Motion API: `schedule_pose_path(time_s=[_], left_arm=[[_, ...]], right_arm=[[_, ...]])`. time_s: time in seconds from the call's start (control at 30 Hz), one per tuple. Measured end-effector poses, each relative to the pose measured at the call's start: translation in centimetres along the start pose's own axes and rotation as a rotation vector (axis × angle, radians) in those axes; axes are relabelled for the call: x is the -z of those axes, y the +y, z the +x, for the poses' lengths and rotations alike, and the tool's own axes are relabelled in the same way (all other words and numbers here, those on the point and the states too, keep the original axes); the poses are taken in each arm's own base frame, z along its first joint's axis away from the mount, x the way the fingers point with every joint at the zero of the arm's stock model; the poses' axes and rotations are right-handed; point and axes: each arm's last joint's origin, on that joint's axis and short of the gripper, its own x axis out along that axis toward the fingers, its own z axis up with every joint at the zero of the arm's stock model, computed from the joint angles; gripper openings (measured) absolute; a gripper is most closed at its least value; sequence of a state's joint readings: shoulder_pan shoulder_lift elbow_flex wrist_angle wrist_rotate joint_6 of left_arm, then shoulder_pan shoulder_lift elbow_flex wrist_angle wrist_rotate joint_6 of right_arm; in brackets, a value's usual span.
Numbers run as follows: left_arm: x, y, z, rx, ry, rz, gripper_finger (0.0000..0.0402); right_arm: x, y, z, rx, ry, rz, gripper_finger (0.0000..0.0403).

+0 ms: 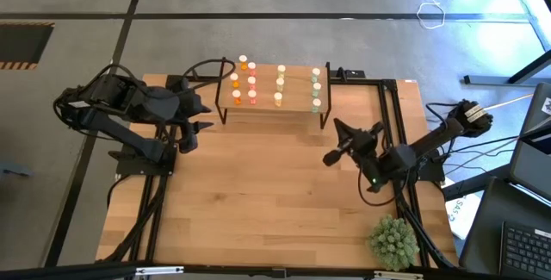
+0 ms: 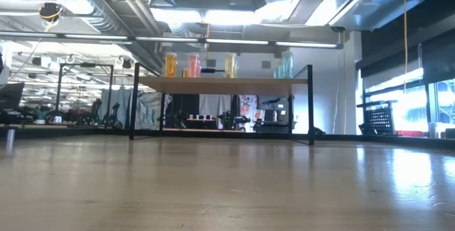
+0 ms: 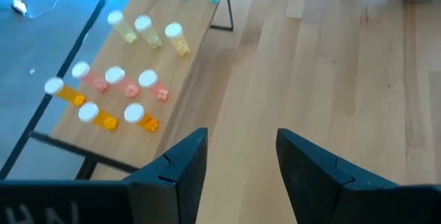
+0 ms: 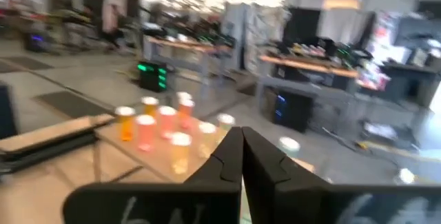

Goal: Pick and place medicine bottles onto shelf by color
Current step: Return to Home Position

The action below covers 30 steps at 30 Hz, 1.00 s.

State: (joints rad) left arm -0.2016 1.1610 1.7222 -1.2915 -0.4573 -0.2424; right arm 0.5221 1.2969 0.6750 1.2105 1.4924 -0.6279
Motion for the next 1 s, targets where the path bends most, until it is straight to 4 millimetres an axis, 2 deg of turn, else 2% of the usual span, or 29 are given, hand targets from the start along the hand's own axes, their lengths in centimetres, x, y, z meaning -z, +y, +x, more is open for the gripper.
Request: schedule_pose_path(time_s=[0.17, 0.27, 0.5, 0.6, 0.8, 0.9, 1.0], left_arm=[[0.2, 0.1, 0.0, -0.007, 0.017, -0.008, 0.0164], [0.2, 0.1, 0.0, -0.032, 0.014, -0.006, 0.0146], [0.9, 0.6, -0.3, -0.094, 0.059, 0.028, 0.0047], [1.4, 0.9, -1.2, -0.083, 0.047, 0.033, 0.0008], [3.2, 2.2, -3.5, -0.065, -0.028, -0.024, 0.0002], [4.3, 2.6, -3.9, -0.05, -0.041, -0.047, 0.0003], [5.4, 3.0, -4.2, -0.041, -0.057, -0.057, 0.0001]], right_arm=[[0.3, 0.6, 0.0, -0.097, -0.051, 0.021, 0.0003], [0.3, 0.7, 0.0, -0.119, -0.06, 0.038, 0.0002], [-2.7, 1.2, 0.1, -0.1, -0.074, -0.062, 0.0001], [-4.4, 1.3, 0.2, -0.062, -0.052, -0.108, 0.0001], [-7.3, 1.3, -0.1, -0.035, -0.023, -0.154, 0.0001], [-8.2, 1.6, -0.7, -0.101, -0.066, -0.146, 0.0], [-8.2, 2.3, -1.3, -0.206, -0.113, -0.126, 0.0]])
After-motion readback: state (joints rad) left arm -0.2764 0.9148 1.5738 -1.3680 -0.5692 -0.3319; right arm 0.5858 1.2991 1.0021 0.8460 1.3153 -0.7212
